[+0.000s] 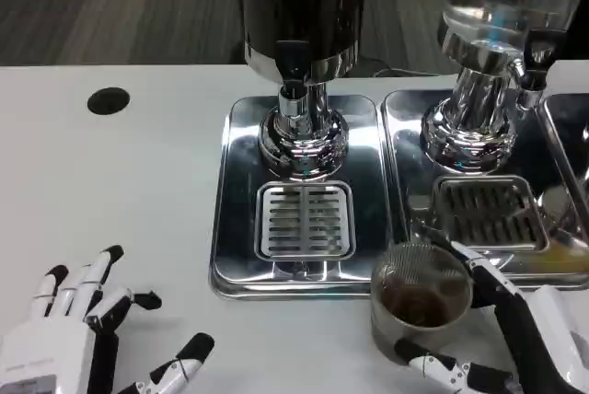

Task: Grasp the cup under the faucet to collect the drink, then remove the cup.

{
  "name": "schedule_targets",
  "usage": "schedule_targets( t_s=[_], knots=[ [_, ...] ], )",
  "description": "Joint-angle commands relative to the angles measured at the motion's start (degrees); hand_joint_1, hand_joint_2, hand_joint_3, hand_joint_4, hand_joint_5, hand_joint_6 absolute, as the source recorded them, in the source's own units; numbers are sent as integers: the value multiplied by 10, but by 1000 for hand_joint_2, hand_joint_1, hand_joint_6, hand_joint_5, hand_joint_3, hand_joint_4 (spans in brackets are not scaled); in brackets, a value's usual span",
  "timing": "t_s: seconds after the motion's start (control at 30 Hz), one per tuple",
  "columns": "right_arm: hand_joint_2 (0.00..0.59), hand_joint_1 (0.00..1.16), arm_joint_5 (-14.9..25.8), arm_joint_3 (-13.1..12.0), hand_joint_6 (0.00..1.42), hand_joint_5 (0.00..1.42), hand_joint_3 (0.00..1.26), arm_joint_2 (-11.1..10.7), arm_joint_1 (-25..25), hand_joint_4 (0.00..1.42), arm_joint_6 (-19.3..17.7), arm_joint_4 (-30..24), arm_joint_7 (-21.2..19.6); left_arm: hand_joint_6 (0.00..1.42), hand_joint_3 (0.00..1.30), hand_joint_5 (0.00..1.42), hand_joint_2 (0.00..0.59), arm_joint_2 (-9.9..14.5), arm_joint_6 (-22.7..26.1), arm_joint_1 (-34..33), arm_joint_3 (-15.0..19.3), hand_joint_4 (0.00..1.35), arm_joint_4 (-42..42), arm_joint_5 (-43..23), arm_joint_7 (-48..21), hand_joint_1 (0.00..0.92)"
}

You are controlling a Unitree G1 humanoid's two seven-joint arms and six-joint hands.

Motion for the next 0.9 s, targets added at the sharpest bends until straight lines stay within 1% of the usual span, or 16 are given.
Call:
schedule_targets(
  t_s=[0.03,0.13,0.23,0.3,0.4,0.5,0.63,0.67,0.7,0.77,0.83,0.9],
  knots=[
    [153,741,6,-4,362,301,175,-4,3,201,-16,-1,0,96,548,181,149,1,-4,3,3,61,-4,-4,-2,0],
    [158,724,14,-5,322,269,156,-6,5,168,-24,-1,6,96,548,182,150,0,-9,4,3,61,-3,-7,0,0],
    [157,715,17,-6,276,210,106,-10,9,80,-32,-4,10,96,548,186,152,-1,-9,5,3,61,-7,-5,1,0],
    [153,706,19,-6,202,132,17,-13,11,8,-35,-7,15,96,546,188,152,-1,-8,6,3,61,-9,-3,1,0],
    [153,705,26,-8,80,7,0,-18,15,0,-37,-19,30,96,541,190,150,-1,-9,8,3,61,-10,-2,3,0],
    [161,692,37,-14,13,0,0,-24,26,0,-35,-46,46,96,524,192,149,-3,-12,8,2,61,-8,-5,4,0],
    [163,680,46,-30,0,0,0,-24,41,0,-33,-79,52,96,516,192,148,-4,-13,11,3,61,-12,-4,4,0],
    [161,659,44,-34,0,0,0,-23,45,0,-34,-87,48,96,502,192,156,-4,-14,12,3,61,-14,-4,4,0],
    [170,628,41,-38,0,0,0,-21,49,0,-35,-93,46,96,498,192,158,-5,-15,13,4,61,-16,-5,5,0],
    [191,562,21,-52,0,0,0,-18,59,0,-34,-121,32,96,493,192,158,-6,-16,14,6,61,-18,-6,5,0],
    [208,523,12,-61,0,0,0,-14,64,0,-31,-139,26,96,490,192,158,-6,-18,15,8,61,-19,-8,5,0],
    [219,503,-9,-76,0,0,0,-6,64,0,-18,-154,11,96,487,192,160,-7,-19,15,9,61,-19,-8,5,0]
  ],
)
